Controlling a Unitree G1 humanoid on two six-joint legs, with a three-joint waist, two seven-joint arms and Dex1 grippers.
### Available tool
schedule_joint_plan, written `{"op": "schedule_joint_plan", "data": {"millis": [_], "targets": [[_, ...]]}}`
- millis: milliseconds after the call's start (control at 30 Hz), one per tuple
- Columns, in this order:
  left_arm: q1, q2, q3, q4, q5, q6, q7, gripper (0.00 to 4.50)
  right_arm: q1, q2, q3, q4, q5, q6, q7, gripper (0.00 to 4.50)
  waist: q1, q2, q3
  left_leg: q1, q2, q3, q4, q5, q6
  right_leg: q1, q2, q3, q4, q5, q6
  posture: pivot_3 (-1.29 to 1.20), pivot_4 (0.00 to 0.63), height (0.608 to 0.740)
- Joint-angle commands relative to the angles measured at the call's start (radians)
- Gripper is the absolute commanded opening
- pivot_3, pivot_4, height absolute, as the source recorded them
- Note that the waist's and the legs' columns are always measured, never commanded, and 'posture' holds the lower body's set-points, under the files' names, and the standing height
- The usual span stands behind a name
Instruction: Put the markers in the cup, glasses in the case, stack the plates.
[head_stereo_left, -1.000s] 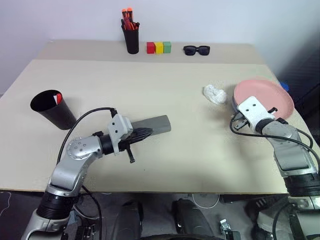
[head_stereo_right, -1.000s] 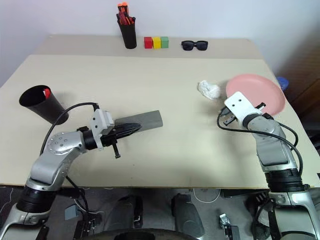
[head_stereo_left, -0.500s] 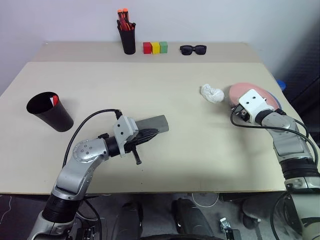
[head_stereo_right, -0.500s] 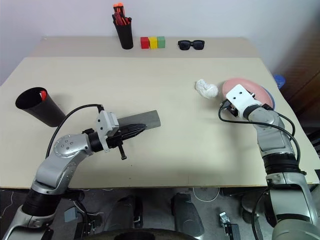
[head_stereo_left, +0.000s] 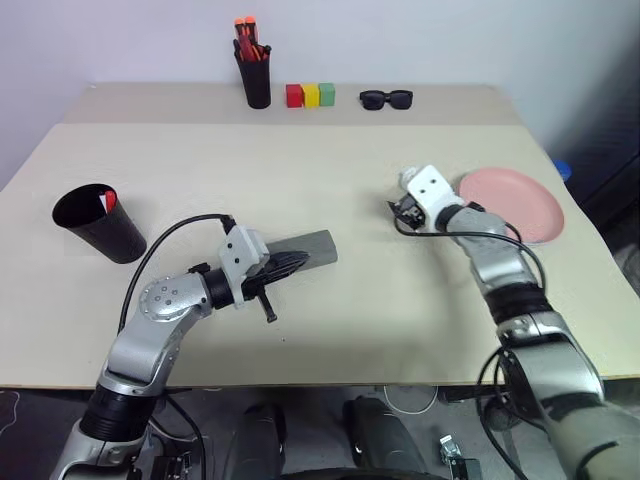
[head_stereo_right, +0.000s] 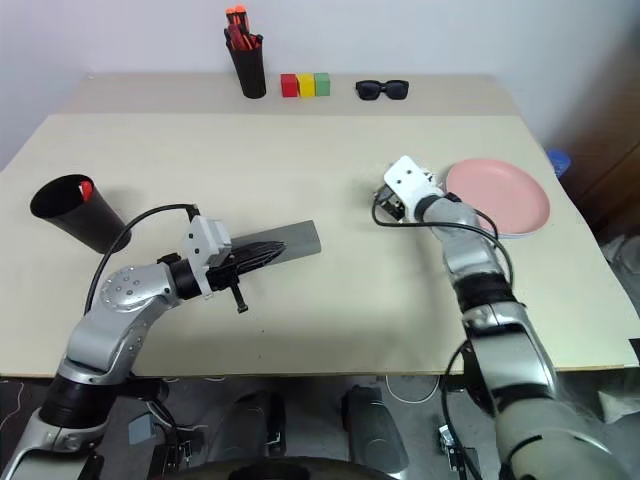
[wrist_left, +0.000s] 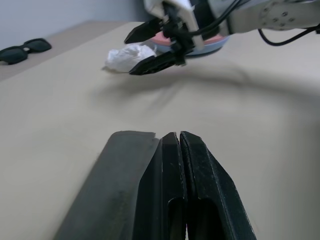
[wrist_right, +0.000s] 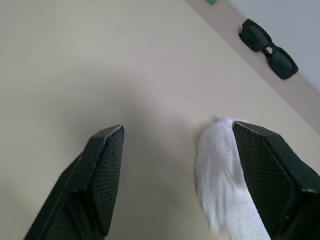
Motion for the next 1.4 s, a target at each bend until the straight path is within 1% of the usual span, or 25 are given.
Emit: {"op": "schedule_joint_plan", "data": {"millis": [33, 133, 200, 233, 300, 333, 433, 467, 567, 700, 767, 867, 933, 1033, 1067, 1100, 1133, 1300, 1333, 1400], "targets": [[0.019, 0.013, 0.036, -0.055, -0.007, -0.012, 0.018, 0.0, -0.108, 0.005, 0.022, 0.196, -0.074, -0.082, -0.136, 3.49, 0.0, 0.0, 0.0, 0.0, 0.0, 0.0, 0.0, 0.0, 0.0, 0.0, 0.0, 0.0, 0.0, 0.0, 0.0, 0.0, 0.15, 0.722], [0.044, 0.017, 0.048, -0.08, -0.007, -0.007, 0.038, 0.0, -0.17, 0.012, 0.034, 0.335, -0.101, -0.095, -0.212, 3.49, -0.001, 0.0, 0.0, 0.0, 0.0, 0.0, 0.0, 0.0, 0.0, 0.0, 0.0, 0.0, 0.0, 0.0, 0.0, 0.0, 0.15, 0.722], [0.057, 0.018, 0.053, -0.093, -0.007, -0.004, 0.051, 0.0, -0.189, 0.013, 0.035, 0.388, -0.107, -0.099, -0.231, 3.49, -0.001, 0.0, 0.0, 0.0, 0.0, 0.0, 0.0, 0.0, 0.0, 0.0, 0.0, 0.0, 0.0, 0.0, 0.0, 0.0, 0.15, 0.722], [0.063, 0.019, 0.055, -0.1, -0.007, -0.002, 0.057, 0.0, -0.193, 0.013, 0.033, 0.405, -0.107, -0.099, -0.23, 3.26, -0.001, 0.0, 0.0, 0.0, 0.0, 0.0, 0.0, 0.0, 0.0, 0.0, 0.0, 0.0, 0.0, 0.0, 0.0, 0.0, 0.15, 0.722], [0.075, 0.019, 0.058, -0.112, -0.008, 0.0, 0.067, 0.0, -0.197, 0.014, 0.028, 0.422, -0.102, -0.109, -0.222, 2.62, -0.003, 0.0, 0.0, 0.0, 0.0, 0.0, 0.0, 0.0, 0.0, 0.0, 0.0, 0.0, 0.0, 0.0, 0.0, 0.0, 0.15, 0.722], [0.08, 0.019, 0.059, -0.118, -0.008, 0.002, 0.071, 0.0, -0.197, 0.015, 0.022, 0.425, -0.095, -0.116, -0.215, 2.22, -0.004, 0.0, 0.0, 0.0, 0.0, 0.0, 0.0, 0.0, 0.0, 0.0, 0.0, 0.0, 0.0, 0.0, 0.0, 0.0, 0.15, 0.722], [0.084, 0.02, 0.062, -0.12, -0.008, 0.002, 0.079, 0.0, -0.194, 0.017, 0.012, 0.422, -0.086, -0.138, -0.213, 0.52, -0.006, 0.0, 0.0, 0.0, 0.0, 0.0, 0.0, 0.0, 0.0, 0.0, 0.0, 0.0, 0.0, 0.0, 0.0, 0.0, 0.15, 0.722], [0.083, 0.019, 0.062, -0.118, -0.007, 0.001, 0.08, 0.0, -0.192, 0.018, 0.01, 0.419, -0.085, -0.145, -0.215, 0.06, -0.007, 0.0, 0.0, 0.0, 0.0, 0.0, 0.0, 0.0, 0.0, 0.0, 0.0, 0.0, 0.0, 0.0, 0.0, 0.0, 0.15, 0.722], [0.07, 0.02, 0.054, -0.1, 0.012, -0.008, 0.088, 0.0, -0.183, 0.013, 0.003, 0.399, -0.078, -0.169, -0.234, 0.06, -0.009, 0.0, 0.0, 0.0, 0.0, 0.0, 0.0, 0.0, 0.0, 0.0, 0.0, 0.0, 0.0, 0.0, 0.0, 0.0, 0.15, 0.722], [0.051, 0.018, 0.056, -0.084, 0.019, -0.009, 0.094, 0.0, -0.143, -0.033, -0.025, 0.292, -0.062, -0.181, -0.253, 0.06, -0.012, 0.0, 0.0, 0.0, 0.0, 0.0, -0.001, 0.0, 0.0, 0.0, 0.0, 0.0, 0.0, 0.0, 0.0, 0.0, 0.15, 0.722], [0.052, 0.02, 0.058, -0.084, 0.019, -0.01, 0.093, 0.0, -0.086, -0.08, -0.066, 0.181, -0.042, -0.133, -0.256, 0.06, -0.007, 0.001, 0.0, 0.0, 0.0, 0.0, -0.001, 0.0, 0.0, 0.0, 0.0, 0.0, 0.0, 0.0, 0.0, 0.0, 0.15, 0.722], [0.056, 0.02, 0.06, -0.084, 0.014, -0.011, 0.089, 0.0, 0.058, -0.161, -0.136, -0.049, -0.02, -0.005, -0.247, 0.06, 0.006, 0.001, 0.0, -0.001, 0.0, -0.001, -0.001, 0.0, 0.0, 0.0, -0.001, -0.001, -0.001, 0.0, 0.0, 0.0, 0.15, 0.722], [0.054, 0.017, 0.056, -0.077, 0.011, -0.014, 0.083, 0.0, 0.135, -0.193, -0.167, -0.165, -0.013, 0.071, -0.236, 0.06, 0.006, 0.001, 0.0, -0.001, 0.0, -0.001, -0.001, 0.0, 0.0, 0.0, -0.001, -0.001, -0.001, 0.0, 0.0, 0.0, 0.15, 0.722], [0.034, -0.002, 0.037, -0.056, 0.007, -0.023, 0.075, 0.0, 0.216, -0.217, -0.201, -0.261, 0.009, 0.158, -0.209, 0.06, -0.002, 0.001, 0.0, -0.001, 0.0, 0.0, -0.001, 0.0, 0.0, 0.0, -0.001, 0.0, -0.001, 0.0, 0.0, 0.0, 0.15, 0.722], [0.026, -0.008, 0.032, -0.05, 0.008, -0.025, 0.073, 0.0, 0.229, -0.221, -0.207, -0.277, 0.014, 0.171, -0.199, 0.57, -0.004, 0.001, 0.0, 0.0, 0.0, 0.0, -0.001, 0.0, 0.0, 0.0, 0.0, 0.0, -0.001, 0.0, 0.0, 0.0, 0.15, 0.722], [0.019, -0.014, 0.029, -0.045, 0.011, -0.026, 0.072, 0.0, 0.237, -0.223, -0.21, -0.288, 0.017, 0.18, -0.193, 0.83, -0.006, 0.001, 0.0, 0.0, 0.0, 0.0, -0.001, 0.0, 0.0, 0.0, 0.0, 0.0, 0.0, 0.0, 0.0, 0.0, 0.15, 0.722], [0.012, -0.017, 0.026, -0.039, 0.014, -0.029, 0.071, 0.0, 0.243, -0.226, -0.216, -0.297, 0.019, 0.189, -0.193, 1.28, -0.01, 0.002, 0.0, 0.001, 0.0, 0.0, -0.001, 0.0, 0.0, 0.0, 0.0, 0.001, 0.0, 0.0, 0.0, 0.0, 0.15, 0.722], [0.007, -0.016, 0.053, -0.029, 0.008, -0.034, 0.082, 0.0, 0.252, -0.24, -0.223, -0.347, 0.02, 0.203, -0.182, 3.86, -0.015, 0.002, 0.0, 0.001, 0.0, 0.0, -0.001, 0.0, 0.0, 0.0, 0.0, 0.001, 0.0, 0.0, 0.0, 0.0, 0.15, 0.722], [0.009, -0.016, 0.058, -0.031, 0.01, -0.035, 0.087, 0.0, 0.253, -0.243, -0.222, -0.356, 0.02, 0.193, -0.175, 4.3, -0.014, 0.002, 0.0, 0.001, 0.0, 0.0, -0.001, 0.0, 0.0, 0.0, 0.0, 0.001, 0.0, 0.0, 0.0, 0.0, 0.15, 0.722], [0.026, -0.012, 0.093, -0.037, 0.014, -0.034, 0.115, 0.0, 0.258, -0.251, -0.219, -0.391, 0.024, 0.161, -0.153, 4.3, -0.014, 0.002, 0.0, 0.001, 0.0, 0.0, -0.001, 0.0, 0.0, 0.0, 0.0, 0.001, 0.0, 0.0, 0.0, 0.0, 0.15, 0.722]]}}
